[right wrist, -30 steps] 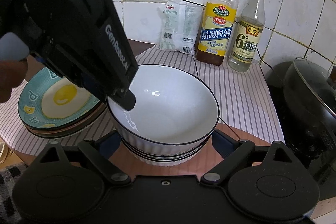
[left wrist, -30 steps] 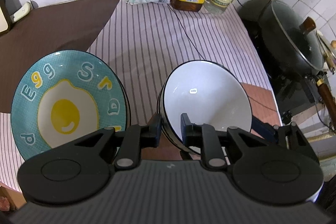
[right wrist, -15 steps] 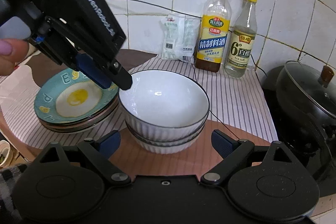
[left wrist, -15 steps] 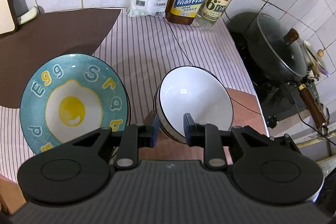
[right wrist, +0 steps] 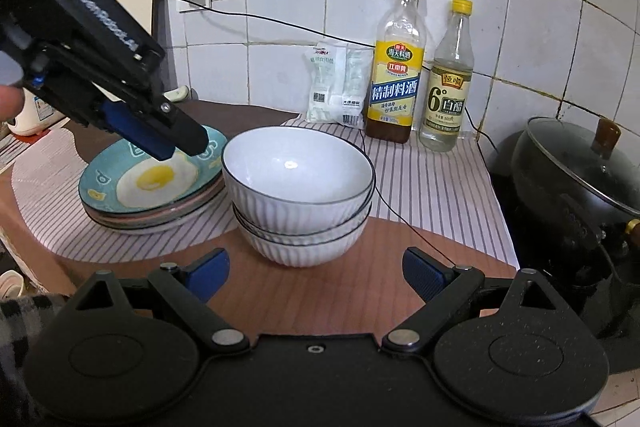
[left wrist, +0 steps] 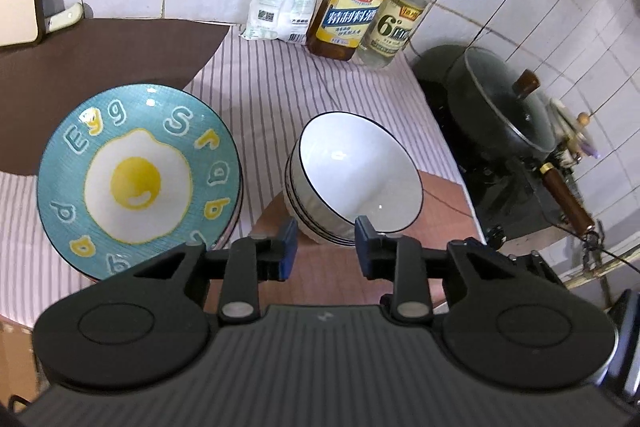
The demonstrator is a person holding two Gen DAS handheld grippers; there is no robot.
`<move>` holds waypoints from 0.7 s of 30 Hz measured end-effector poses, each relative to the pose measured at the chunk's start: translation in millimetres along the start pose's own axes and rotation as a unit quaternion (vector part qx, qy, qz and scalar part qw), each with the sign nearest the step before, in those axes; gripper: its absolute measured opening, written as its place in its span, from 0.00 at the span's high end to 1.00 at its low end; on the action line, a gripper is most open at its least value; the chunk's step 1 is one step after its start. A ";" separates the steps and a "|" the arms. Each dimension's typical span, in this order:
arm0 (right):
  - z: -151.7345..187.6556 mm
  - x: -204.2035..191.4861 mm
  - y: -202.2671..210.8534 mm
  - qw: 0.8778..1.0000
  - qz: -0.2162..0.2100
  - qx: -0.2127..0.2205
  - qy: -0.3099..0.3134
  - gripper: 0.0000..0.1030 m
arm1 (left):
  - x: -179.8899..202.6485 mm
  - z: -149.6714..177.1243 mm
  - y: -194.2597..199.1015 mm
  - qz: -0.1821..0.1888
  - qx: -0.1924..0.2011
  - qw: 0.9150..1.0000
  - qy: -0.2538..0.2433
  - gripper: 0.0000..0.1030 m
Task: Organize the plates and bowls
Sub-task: 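Grip the rim of the white bowl stack with the left tool and lift it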
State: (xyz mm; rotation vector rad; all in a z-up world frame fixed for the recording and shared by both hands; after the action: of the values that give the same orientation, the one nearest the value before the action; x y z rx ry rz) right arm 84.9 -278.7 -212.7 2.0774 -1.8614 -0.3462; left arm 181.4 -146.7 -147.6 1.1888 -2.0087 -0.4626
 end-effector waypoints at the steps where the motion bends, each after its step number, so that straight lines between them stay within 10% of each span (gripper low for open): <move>1: 1.9 0.7 0.2 1.000 0.000 0.001 0.002 0.07 | -0.7 2.4 0.3 0.005 0.005 1.000 0.005 0.70; 21: 32.6 0.8 -46.4 1.000 -0.012 0.016 0.010 0.07 | -18.7 21.0 -16.0 0.060 0.048 0.992 0.102 0.56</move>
State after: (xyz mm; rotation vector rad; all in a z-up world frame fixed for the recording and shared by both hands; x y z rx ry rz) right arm 114.6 -277.8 -261.0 2.1178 -1.8442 -0.3009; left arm 180.6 -140.0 -179.2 1.1176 -1.9284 -0.1789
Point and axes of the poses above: each gripper's, at about its wrist camera, not at the fingertips, and y roughly against the way its jaws point, x to its right, z to its underside, the point moved 7 cm from there along -y, roughly the way its jaws point, and after that the axes turned 11 degrees about x, right-handed, at the moved point
